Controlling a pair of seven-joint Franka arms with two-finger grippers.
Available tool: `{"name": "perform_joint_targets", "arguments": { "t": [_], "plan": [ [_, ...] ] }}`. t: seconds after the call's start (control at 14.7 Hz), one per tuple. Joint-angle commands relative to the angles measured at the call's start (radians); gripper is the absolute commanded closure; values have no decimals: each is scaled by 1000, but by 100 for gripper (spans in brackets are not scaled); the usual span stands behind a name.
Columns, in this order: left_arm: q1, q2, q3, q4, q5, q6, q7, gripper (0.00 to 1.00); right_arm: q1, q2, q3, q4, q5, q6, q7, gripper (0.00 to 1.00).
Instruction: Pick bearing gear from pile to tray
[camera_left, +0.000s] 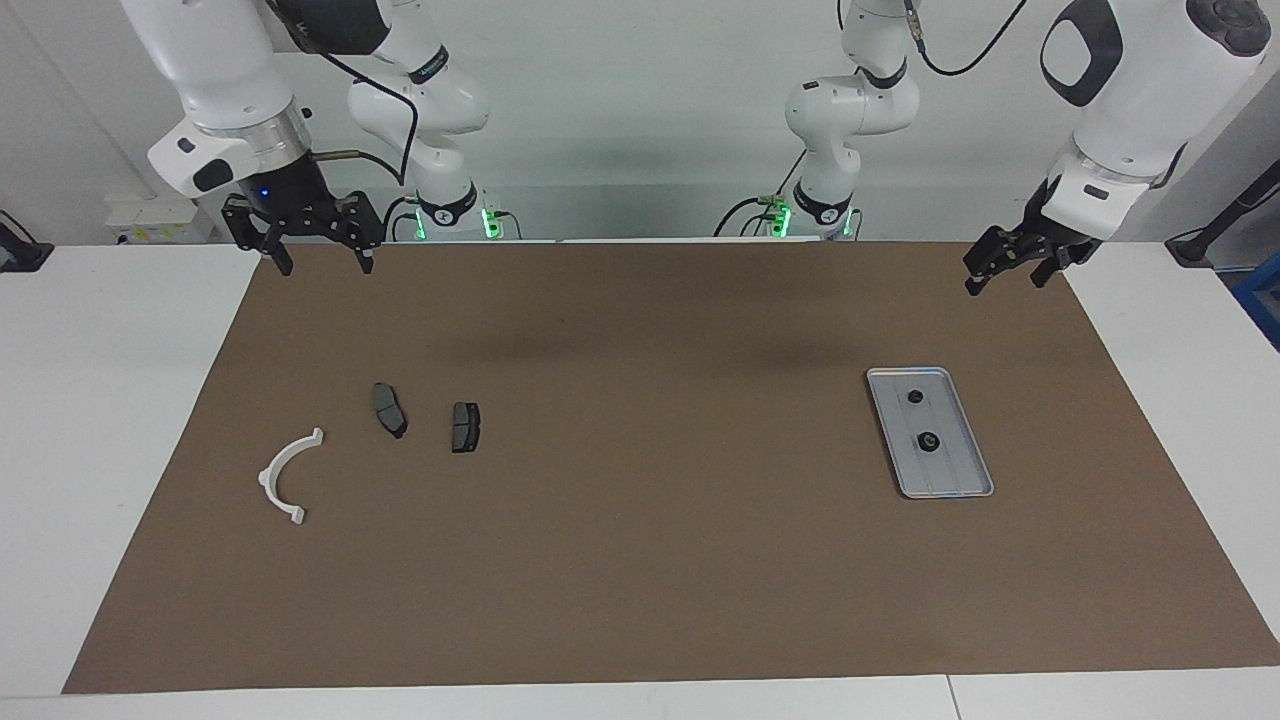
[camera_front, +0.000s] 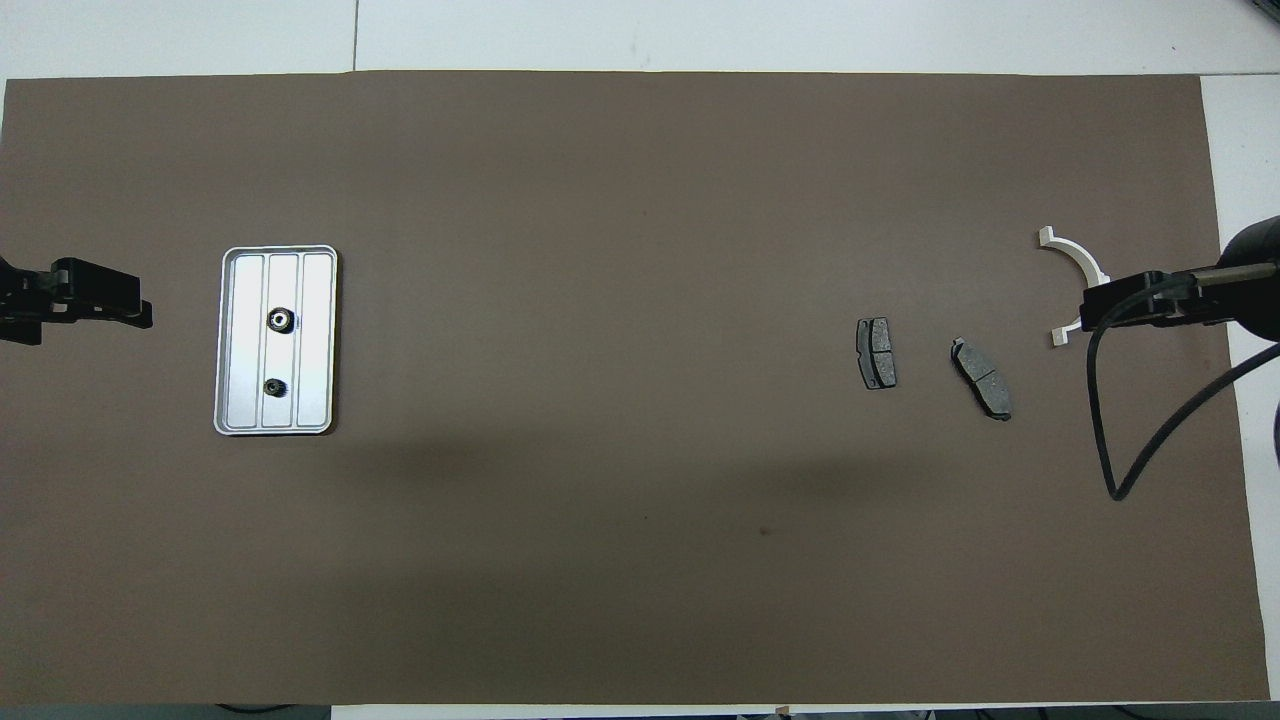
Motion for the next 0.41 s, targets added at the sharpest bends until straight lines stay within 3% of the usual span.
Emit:
{"name": "perform_joint_targets", "arguments": {
  "t": [0.0, 0.34],
  "plan": [
    [-6, -9, 6, 10, -5, -30, 7, 0, -8, -11, 3, -4, 10, 0, 12, 0],
    [-5, -15, 6, 9, -5, -31, 7, 0, -8, -11, 3, -4, 10, 0, 12, 0]
  ]
}}
